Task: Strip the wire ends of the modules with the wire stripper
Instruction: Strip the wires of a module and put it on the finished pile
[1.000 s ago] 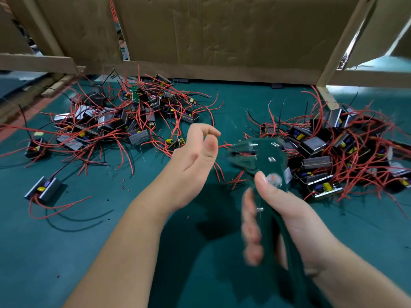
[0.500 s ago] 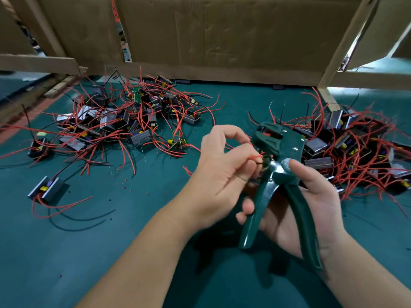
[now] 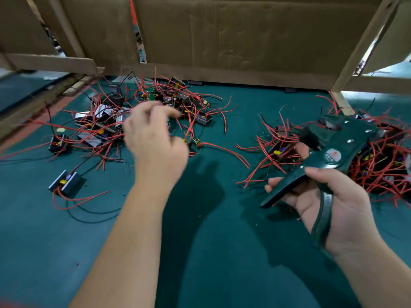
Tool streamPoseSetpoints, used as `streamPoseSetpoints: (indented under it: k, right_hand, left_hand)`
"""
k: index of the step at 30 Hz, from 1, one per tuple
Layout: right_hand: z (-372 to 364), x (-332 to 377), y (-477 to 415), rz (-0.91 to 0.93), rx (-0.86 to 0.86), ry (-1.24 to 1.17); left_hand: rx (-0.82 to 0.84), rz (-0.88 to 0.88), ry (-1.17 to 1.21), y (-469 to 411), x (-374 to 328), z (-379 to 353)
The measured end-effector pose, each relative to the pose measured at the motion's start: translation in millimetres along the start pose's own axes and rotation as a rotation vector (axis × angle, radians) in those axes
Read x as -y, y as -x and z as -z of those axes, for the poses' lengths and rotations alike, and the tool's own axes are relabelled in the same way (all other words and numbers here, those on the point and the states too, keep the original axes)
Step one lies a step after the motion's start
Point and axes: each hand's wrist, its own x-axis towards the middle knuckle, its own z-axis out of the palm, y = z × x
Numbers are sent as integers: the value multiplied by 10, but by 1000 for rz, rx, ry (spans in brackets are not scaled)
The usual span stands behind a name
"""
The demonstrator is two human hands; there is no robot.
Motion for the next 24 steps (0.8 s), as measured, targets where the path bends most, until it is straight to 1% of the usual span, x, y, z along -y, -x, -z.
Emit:
streamPoseSetpoints:
  k: [1,2,4,6,8,9,11,12,14,16,18,20,22,24]
  right_hand:
    - [6,11,-3,-13,-16,-1]
    - [13,21,-3,-40,-19,-12]
    - [26,32,1,-106,1,-52]
    - [36,37,2,-136,23,-83]
    - [33,47,10,-127,40,-81]
    - [29,50,18,-112,45,-78]
    - [30,51,32,-64,37,-67]
    - [33,53,34,-36,17,-42]
    - [55,68,36,22,-45,86]
    - [76,99,43,51,-74,193]
    - [96,117,49,5,-48,192]
    - [86,125,55,-64,-1,154]
    - [73,130,58,-116,41,126]
    - [57,128,63,-153,87,96]
  left_hand:
    - [-43,143,-46,-34,92,10]
    - [-46,285,-99,-51,180,13]
    - [58,495,-191,-72,297,8]
    - [194,606,-218,-103,371,-7]
    - [243,642,-199,-124,417,-31]
    - [240,637,-189,-134,429,-40]
    - [180,585,-184,-143,424,-49]
    - [128,549,-188,-141,417,-53]
    - [2,489,-184,-140,407,-50]
    - [-136,430,-103,-148,387,-37]
    - [-245,327,98,-145,325,-27]
    - [-280,240,403,-126,218,-24]
    - [-226,209,692,-97,114,-32]
    - [-139,162,863,-79,42,-46]
